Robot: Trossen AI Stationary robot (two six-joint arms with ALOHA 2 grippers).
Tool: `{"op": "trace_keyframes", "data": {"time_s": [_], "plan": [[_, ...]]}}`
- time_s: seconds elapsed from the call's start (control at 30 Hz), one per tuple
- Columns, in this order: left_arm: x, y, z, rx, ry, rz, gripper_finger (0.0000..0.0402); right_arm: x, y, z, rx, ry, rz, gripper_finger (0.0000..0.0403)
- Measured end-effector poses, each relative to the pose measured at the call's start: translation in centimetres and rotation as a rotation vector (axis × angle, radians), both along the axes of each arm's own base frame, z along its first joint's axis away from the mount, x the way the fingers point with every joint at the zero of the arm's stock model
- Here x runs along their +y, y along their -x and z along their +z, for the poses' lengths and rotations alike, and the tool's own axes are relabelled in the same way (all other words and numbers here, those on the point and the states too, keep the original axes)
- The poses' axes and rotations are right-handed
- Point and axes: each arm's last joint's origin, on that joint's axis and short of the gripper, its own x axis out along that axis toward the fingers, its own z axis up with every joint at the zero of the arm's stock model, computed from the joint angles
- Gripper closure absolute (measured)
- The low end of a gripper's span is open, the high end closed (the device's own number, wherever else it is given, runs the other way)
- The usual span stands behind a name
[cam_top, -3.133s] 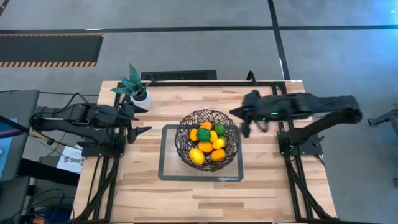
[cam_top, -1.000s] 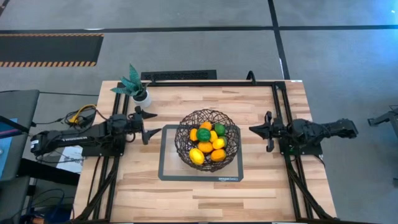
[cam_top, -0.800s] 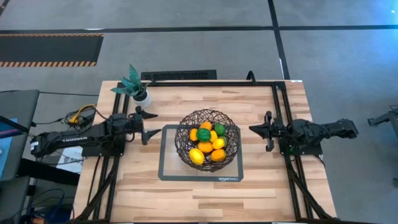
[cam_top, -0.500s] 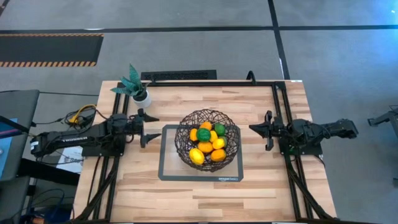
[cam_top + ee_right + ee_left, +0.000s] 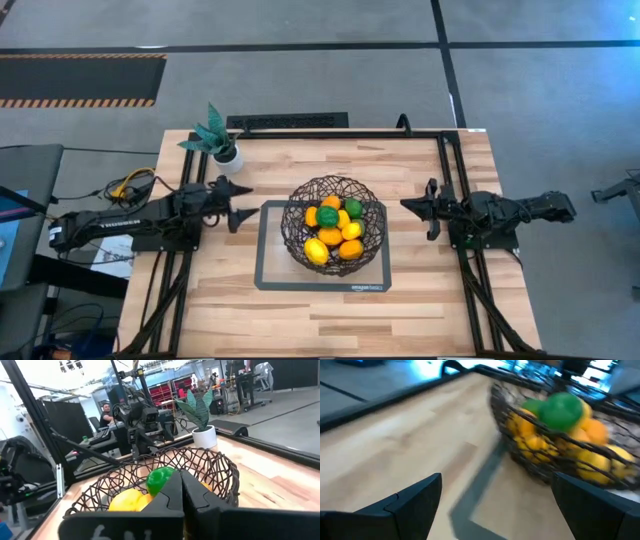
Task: Build produce basket
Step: Return to Home Position
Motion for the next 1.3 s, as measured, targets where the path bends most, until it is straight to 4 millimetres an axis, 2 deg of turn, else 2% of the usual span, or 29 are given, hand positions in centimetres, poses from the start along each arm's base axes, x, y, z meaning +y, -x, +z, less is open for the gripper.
{"op": "trace_keyframes", "data": {"time_s": [0.23, 0.53, 0.73, 0.8, 0.87, 1.07, 1.1, 1.3], "plan": [[-0.6, -0.2, 0.2, -0.021, 0.036, -0.218, 0.0042, 0.0, 0.0, -0.1, 0.002, -0.025, 0.002, 0.0398], [-0.6, -0.2, 0.2, -0.063, 0.224, -0.155, 0.0042, 0.0, 0.0, -0.1, 0.005, -0.017, 0.003, 0.0399], [-0.6, -0.2, 0.2, -0.059, 0.198, -0.156, 0.0053, 0.0, 0.0, -0.1, 0.007, -0.013, 0.004, 0.0400], [-0.7, -0.2, 0.2, -0.053, 0.170, -0.175, 0.0082, 0.0, 0.0, -0.1, 0.007, -0.013, 0.005, 0.0401], [-0.9, -0.3, 0.3, -0.053, 0.149, -0.200, 0.0132, 0.0, 0.0, -0.1, 0.008, -0.008, 0.004, 0.0401], [-1.6, -0.4, 0.4, -0.039, 0.033, -0.265, 0.0363, -0.1, 0.0, -0.1, 0.020, 0.103, -0.009, 0.0401], [-1.7, -0.4, 0.4, -0.034, 0.003, -0.284, 0.0380, 0.0, 0.0, -0.1, 0.025, 0.130, -0.010, 0.0402], [-2.3, -0.4, 0.9, -0.050, -0.212, -0.375, 0.0397, 0.0, 0.0, -0.1, 0.044, 0.237, -0.004, 0.0402]]}}
